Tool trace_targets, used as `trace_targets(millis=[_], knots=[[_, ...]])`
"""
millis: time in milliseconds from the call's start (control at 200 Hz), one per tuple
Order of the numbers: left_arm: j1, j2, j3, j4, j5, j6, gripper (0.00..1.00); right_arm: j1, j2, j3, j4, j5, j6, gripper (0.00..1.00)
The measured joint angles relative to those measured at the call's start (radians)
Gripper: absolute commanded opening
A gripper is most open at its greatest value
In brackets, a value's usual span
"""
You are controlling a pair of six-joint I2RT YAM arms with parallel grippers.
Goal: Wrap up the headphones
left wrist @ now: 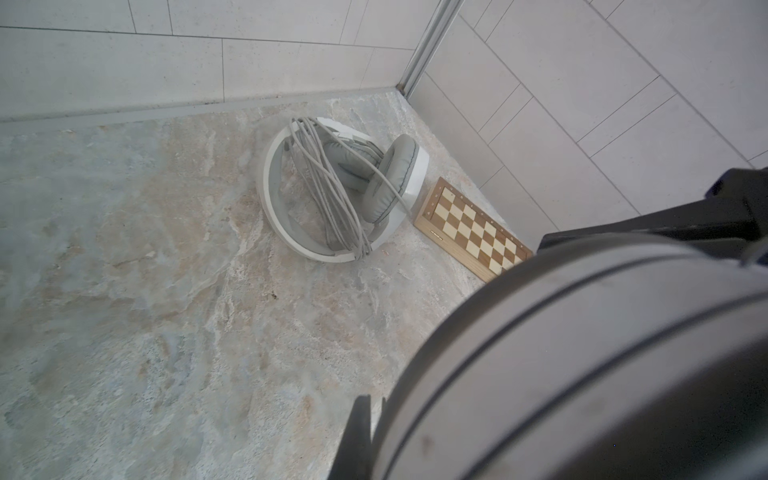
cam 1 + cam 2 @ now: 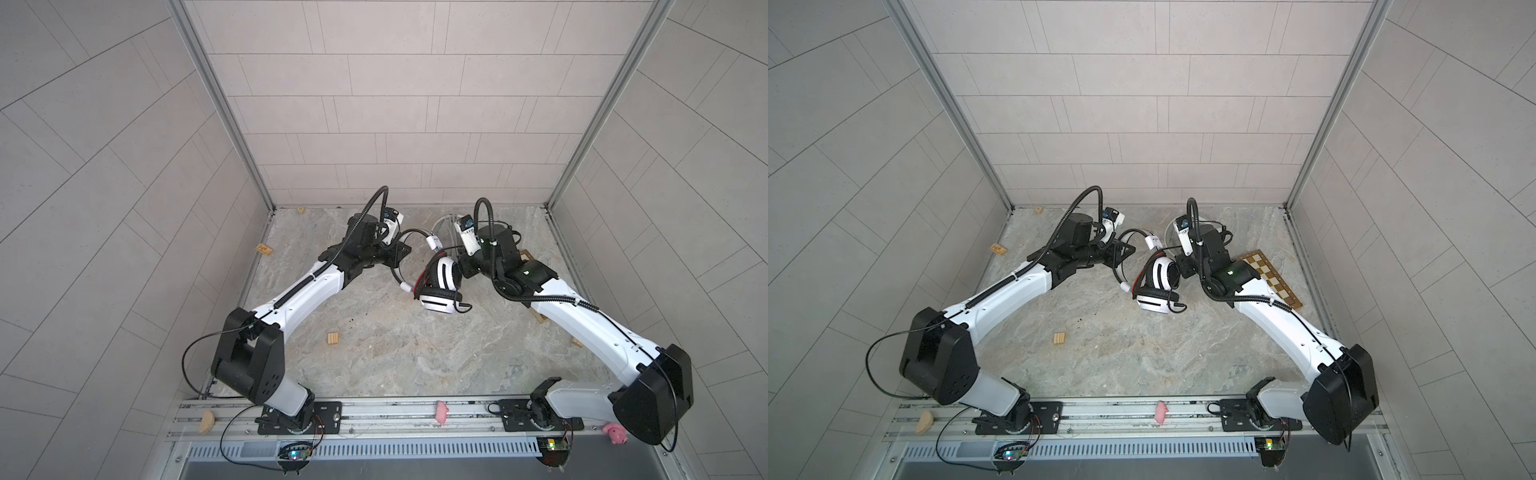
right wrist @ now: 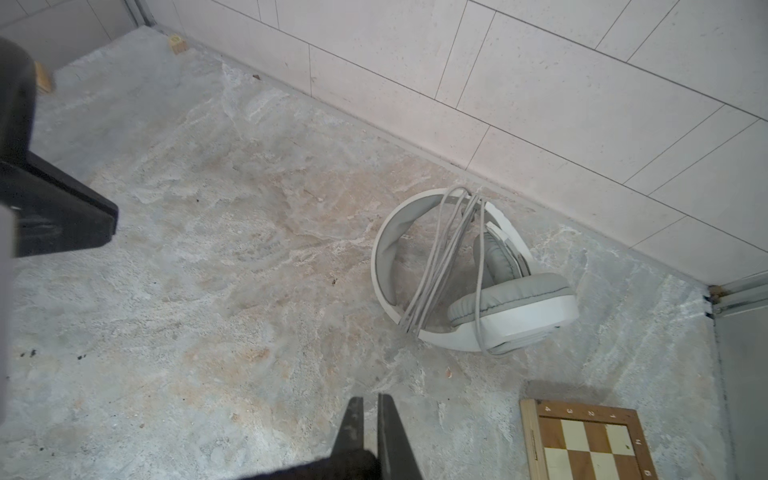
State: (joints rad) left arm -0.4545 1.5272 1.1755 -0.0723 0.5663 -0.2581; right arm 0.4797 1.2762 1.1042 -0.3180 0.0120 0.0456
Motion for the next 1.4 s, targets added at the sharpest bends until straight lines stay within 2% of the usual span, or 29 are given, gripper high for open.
trace_targets(millis=[240, 580, 821, 946, 1146, 1401], knots=[[0.037, 0.0, -0.017, 0.135, 0.106, -0.109, 0.0, -0.043, -0.022, -0.055, 0.118, -0.191, 0.078, 0.14], [0.045, 0.0, -0.044, 0.19, 0.125, -0.151, 0.0, -0.055, -0.064, -0.218, 0.301, -0.379, 0.235, 0.21], [0.058, 0.0, -0.06, 0.246, 0.126, -0.182, 0.0, -0.058, -0.098, -0.333, 0.455, -0.473, 0.364, 0.32], [0.064, -0.017, -0.065, 0.264, 0.114, -0.192, 0.0, -0.062, -0.093, -0.351, 0.469, -0.497, 0.395, 0.39], [0.069, -0.054, -0.066, 0.276, 0.079, -0.194, 0.0, -0.064, -0.093, -0.388, 0.457, -0.491, 0.402, 0.44], [0.078, -0.066, -0.08, 0.239, -0.065, -0.188, 0.0, -0.064, -0.103, -0.43, 0.388, -0.373, 0.373, 0.44]])
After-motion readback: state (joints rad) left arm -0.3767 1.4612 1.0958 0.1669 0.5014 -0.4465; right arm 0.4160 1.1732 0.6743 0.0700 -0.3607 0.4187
